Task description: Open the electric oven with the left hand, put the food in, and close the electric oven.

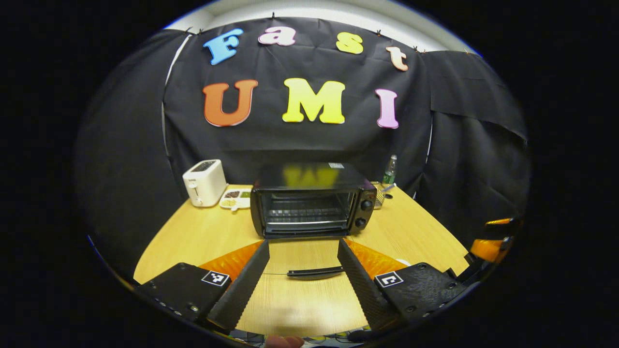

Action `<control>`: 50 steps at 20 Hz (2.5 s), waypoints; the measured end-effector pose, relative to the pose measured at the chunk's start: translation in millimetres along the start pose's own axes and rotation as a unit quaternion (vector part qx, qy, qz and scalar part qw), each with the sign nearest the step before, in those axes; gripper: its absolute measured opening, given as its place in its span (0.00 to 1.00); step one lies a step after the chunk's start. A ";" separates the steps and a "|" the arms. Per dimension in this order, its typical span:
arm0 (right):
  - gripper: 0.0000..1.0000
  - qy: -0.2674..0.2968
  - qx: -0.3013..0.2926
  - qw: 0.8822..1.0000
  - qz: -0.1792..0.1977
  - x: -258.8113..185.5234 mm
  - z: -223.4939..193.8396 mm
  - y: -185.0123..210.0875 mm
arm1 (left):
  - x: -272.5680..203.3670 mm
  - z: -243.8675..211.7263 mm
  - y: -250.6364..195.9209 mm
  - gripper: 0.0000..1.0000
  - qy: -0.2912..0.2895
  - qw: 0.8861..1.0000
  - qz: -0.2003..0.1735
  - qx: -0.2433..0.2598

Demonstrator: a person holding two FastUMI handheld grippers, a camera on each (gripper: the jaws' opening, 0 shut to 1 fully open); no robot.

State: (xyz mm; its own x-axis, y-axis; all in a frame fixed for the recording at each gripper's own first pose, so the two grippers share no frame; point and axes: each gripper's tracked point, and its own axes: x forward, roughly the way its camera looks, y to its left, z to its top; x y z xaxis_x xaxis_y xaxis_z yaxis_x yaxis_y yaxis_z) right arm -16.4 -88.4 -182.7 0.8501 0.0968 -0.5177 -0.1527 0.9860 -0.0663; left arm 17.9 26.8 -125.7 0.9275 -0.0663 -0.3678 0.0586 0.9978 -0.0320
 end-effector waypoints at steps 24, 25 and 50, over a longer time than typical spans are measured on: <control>0.78 0.163 -0.182 0.938 0.246 185.1 -126.2 21.9 | -68.8 -11.9 -52.4 0.94 0.049 0.974 0.193 -0.105; 0.74 0.164 -0.184 0.937 0.247 188.4 -125.7 22.6 | -68.2 -10.2 -53.2 0.94 0.048 0.975 0.192 -0.102; 0.29 0.046 0.154 0.986 0.037 143.5 10.6 131.0 | -27.0 13.0 72.8 0.94 0.028 0.998 0.010 -0.061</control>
State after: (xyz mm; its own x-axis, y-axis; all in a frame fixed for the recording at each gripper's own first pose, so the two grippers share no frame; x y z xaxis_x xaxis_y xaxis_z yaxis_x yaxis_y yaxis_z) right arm 90.9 56.0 -256.7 0.7906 0.1709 -0.5879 -0.0394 0.9725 0.2297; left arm 1.9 101.3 -106.0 0.9061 -0.0499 -0.4202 -0.0083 0.9907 -0.1357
